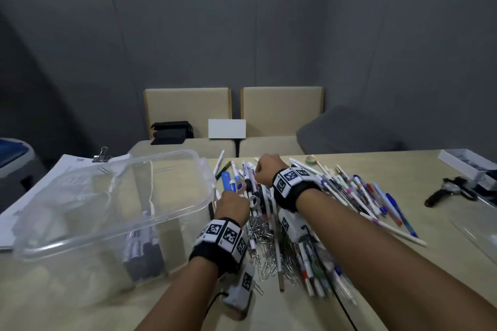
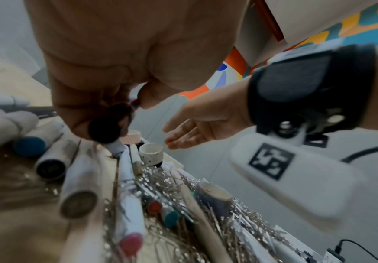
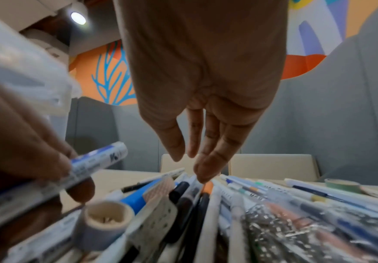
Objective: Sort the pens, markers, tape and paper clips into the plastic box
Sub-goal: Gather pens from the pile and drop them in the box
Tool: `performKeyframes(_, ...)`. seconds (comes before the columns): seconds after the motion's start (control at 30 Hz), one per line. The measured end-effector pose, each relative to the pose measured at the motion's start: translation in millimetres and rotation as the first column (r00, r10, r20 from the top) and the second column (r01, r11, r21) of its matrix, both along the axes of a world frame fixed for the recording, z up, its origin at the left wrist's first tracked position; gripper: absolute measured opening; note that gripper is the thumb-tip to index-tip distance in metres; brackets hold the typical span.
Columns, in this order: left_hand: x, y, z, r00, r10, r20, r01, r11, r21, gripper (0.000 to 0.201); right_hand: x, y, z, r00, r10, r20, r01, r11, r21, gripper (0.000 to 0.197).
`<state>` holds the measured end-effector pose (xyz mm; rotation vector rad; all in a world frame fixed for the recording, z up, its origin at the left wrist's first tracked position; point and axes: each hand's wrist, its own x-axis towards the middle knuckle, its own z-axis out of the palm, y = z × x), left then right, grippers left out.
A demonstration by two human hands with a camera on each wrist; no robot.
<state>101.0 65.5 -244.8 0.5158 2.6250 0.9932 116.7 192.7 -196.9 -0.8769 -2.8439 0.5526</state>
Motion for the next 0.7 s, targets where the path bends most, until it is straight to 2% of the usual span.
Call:
performKeyframes(0.03,-0.8,0.7,-0.9,0.999,0.038,0.034,-0.039,0.999,0.021,0.037,-4.4,-3.8,-2.2,1.0,0.0,0.004,0.0,1.0,0.009,0.014)
performKeyframes(0.1,-4.2,0.6,-2.5,0.998,0.061,0.014,-0.061,0.998,0.006,0.037,-12.9,-6.5,-11.6,1.0,0.01,0.023,-0.011,0.999,0.041,0.019)
performKeyframes(0.17,-8.1,4.3,-0.9,0.994,0.106,0.022,-0.107,0.993,0.057,0.039,-18.2,-7.2,-22.2,0.998,0.015,0.055,-0.018,0.999,0.051,0.026)
performKeyframes(0.3,-11.7,18.5,25.6,0.987,0.16,-0.005,-0.156,0.971,0.18,0.038,-19.8,-6.8,-29.4,0.995,0.011,0.095,-0.013,1.0,0.028,0.036)
performKeyframes(0.37,-14.7,31.4,38.1,0.98,0.197,-0.03,-0.188,0.964,0.188,0.037,-15.7,-6.2,-29.6,0.992,0.026,0.125,-0.033,0.998,0.053,0.04)
performKeyframes(0.47,-22.2,49.0,40.4,0.976,0.208,-0.066,-0.196,0.967,0.16,0.036,-7.1,-4.8,-31.6,0.992,0.068,0.105,-0.073,0.996,0.05,0.055)
performKeyframes(0.53,-28.8,55.5,36.4,0.978,0.193,-0.078,-0.183,0.975,0.123,0.034,-4.4,-4.4,-30.7,0.993,0.055,0.105,-0.057,0.998,0.011,0.046)
performKeyframes(0.63,-41.5,63.1,29.9,0.981,0.163,-0.104,-0.152,0.983,0.106,0.032,-4.6,4.6,-27.1,0.992,-0.042,0.115,0.05,0.996,-0.068,0.038)
performKeyframes(0.7,-51.6,67.7,29.5,0.979,0.172,-0.114,-0.161,0.982,0.1,0.032,-3.3,17.2,-22.4,0.993,-0.074,0.097,0.093,0.974,-0.208,0.04)
